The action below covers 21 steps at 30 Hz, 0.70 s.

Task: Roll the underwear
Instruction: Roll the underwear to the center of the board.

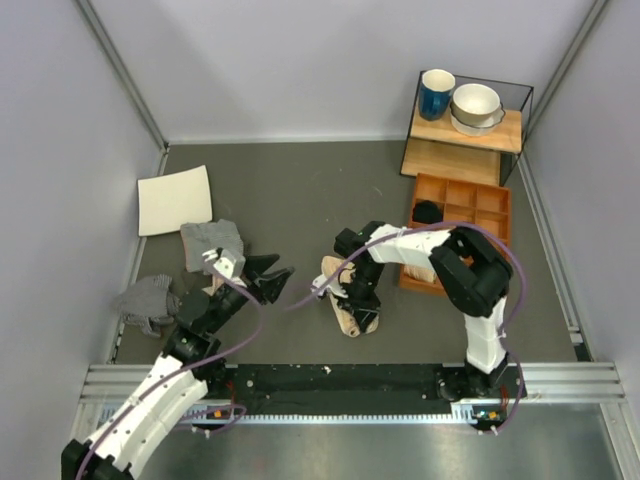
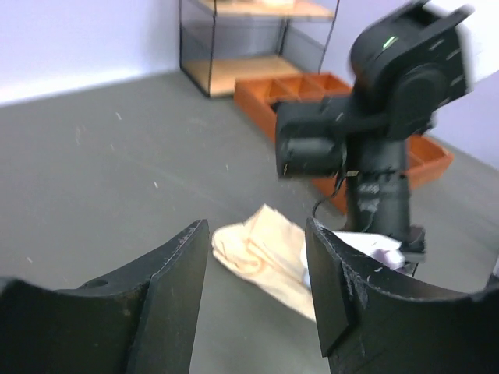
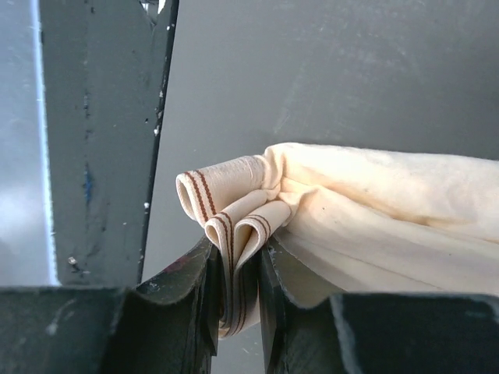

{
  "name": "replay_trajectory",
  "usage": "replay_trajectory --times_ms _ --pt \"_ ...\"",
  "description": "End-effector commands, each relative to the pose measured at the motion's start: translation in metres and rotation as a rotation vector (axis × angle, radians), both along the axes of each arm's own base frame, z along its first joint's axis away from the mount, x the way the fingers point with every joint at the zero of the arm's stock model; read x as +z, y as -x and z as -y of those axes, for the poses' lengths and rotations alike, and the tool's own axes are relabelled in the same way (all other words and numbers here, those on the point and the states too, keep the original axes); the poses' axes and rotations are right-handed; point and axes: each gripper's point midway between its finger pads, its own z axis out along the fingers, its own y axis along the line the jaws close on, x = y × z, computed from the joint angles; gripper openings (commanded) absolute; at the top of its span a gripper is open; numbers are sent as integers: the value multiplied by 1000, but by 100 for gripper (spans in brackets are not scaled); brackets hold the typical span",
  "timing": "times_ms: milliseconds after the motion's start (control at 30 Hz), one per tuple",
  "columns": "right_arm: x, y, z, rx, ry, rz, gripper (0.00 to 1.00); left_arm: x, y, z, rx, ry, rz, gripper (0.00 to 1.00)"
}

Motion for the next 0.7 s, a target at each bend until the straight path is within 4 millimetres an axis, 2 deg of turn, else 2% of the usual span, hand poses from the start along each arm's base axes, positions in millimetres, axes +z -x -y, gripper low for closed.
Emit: replay_trajectory --times_ms 0,33,67,100,133,267,300,367,400,467,500,567,600,633,667 --pt "14 4 2 -38 15 -203 19 68 4 -23 109 89 202 58" --pt "14 1 2 -48 17 -212 19 81 10 -30 131 105 245 58" --pt "15 -7 0 -64 15 -217 19 79 10 -34 149 90 230 58" --pt "14 -10 0 -76 21 -225 19 91 14 -37 157 104 248 59" --pt "10 -10 2 -88 49 -253 20 95 18 -39 157 104 258 60" --pt "11 -22 -3 -104 55 -267 22 100 29 -26 67 91 213 60" --pt "10 -23 -3 -107 58 -272 22 99 35 -16 3 89 193 59" --pt "8 -25 -3 -106 62 -281 23 93 39 -2 -81 69 152 59" --pt "7 -27 -3 -110 61 -283 24 91 51 10 -176 69 137 59" --pt "6 -26 -4 -112 64 -299 24 78 55 27 -267 37 81 61" --pt "5 -26 -4 -113 66 -303 24 66 61 42 -338 4 43 61" --pt "5 -26 -5 -117 59 -310 25 56 66 56 -382 -48 11 61" --pt "6 -25 -5 -117 56 -313 25 47 78 68 -441 -96 14 61" --pt "6 -25 -5 -118 54 -313 25 27 75 76 -436 -156 -39 61" --pt "6 -25 -5 -116 52 -311 26 21 77 82 -447 -190 -46 62"
